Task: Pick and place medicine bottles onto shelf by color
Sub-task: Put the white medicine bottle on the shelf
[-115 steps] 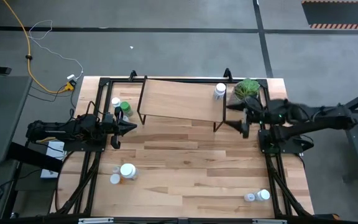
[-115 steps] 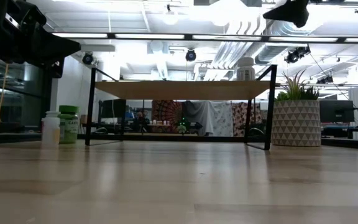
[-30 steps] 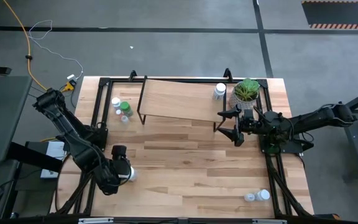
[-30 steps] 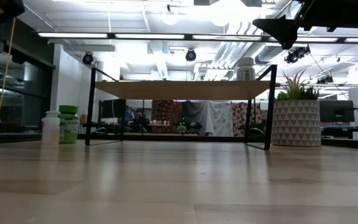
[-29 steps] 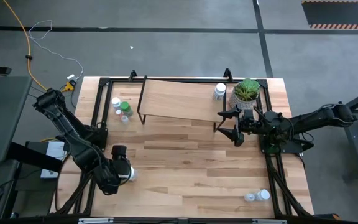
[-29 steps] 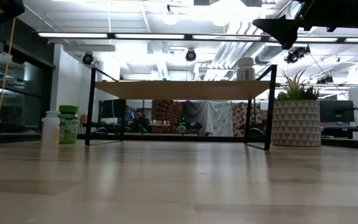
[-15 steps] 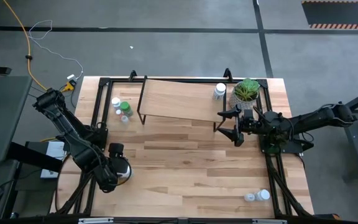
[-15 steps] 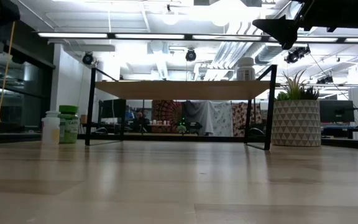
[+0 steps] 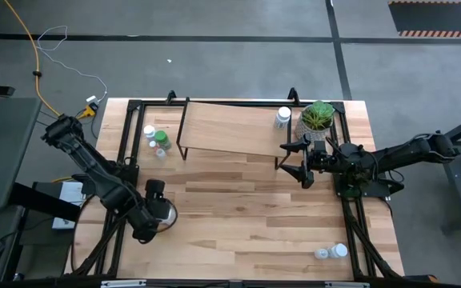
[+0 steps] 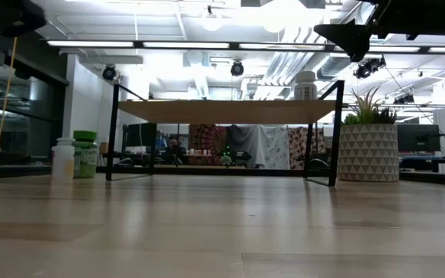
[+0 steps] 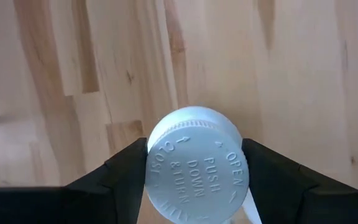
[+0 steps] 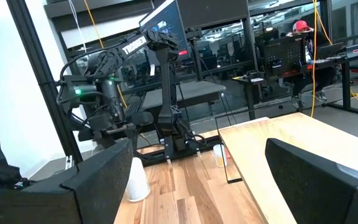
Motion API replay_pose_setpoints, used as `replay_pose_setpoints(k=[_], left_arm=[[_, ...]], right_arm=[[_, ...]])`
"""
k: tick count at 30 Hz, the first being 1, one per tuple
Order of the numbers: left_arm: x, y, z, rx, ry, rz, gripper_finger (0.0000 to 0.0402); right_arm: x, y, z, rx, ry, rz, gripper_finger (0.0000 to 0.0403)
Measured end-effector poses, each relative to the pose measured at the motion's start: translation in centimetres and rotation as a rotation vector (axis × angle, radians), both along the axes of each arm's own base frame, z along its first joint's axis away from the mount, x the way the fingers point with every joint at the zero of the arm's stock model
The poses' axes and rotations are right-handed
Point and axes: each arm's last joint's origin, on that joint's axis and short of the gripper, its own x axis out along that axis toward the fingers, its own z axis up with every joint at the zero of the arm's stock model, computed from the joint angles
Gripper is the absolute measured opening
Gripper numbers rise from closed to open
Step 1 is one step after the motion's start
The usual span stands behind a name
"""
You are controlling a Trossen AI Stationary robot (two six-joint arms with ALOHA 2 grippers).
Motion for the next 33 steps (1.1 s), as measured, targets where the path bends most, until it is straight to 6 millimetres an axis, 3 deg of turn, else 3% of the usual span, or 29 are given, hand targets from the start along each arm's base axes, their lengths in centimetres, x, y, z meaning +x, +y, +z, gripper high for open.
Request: replay_pose_setpoints(k=[4,9,14,18,25,33], left_arm=[[1.7,0.6,3.2,-0.008,-0.109,-0.032,0.0219],[3.7,2.6,8.7,0.086,-0.303,-0.056,0.0219],[6.1,6.7,13.6,0.203,-0.416,0.035,0.0219],[8.1,11.3,16.5,0.277,-0.424,0.188,0.0219],[10.1,20.3,18.7,0.299,-0.279,0.513,0.0219],[10.1,28.2,16.8,0.123,-0.118,0.755,0.0240]], right_arm=[[0.0,0.0,0.0,0.000,0.000,0.000,0.0358],[0.0,0.0,0.0,0.000,0.000,-0.001,0.0358],[0.0,0.0,0.0,0.001,0.000,-0.005,0.0358],[0.0,0.0,0.0,0.001,0.000,-0.005,0.0358],[0.0,0.0,0.0,0.001,0.000,-0.004,0.0358],[0.0,0.0,0.0,-0.002,0.000,-0.003,0.0358]])
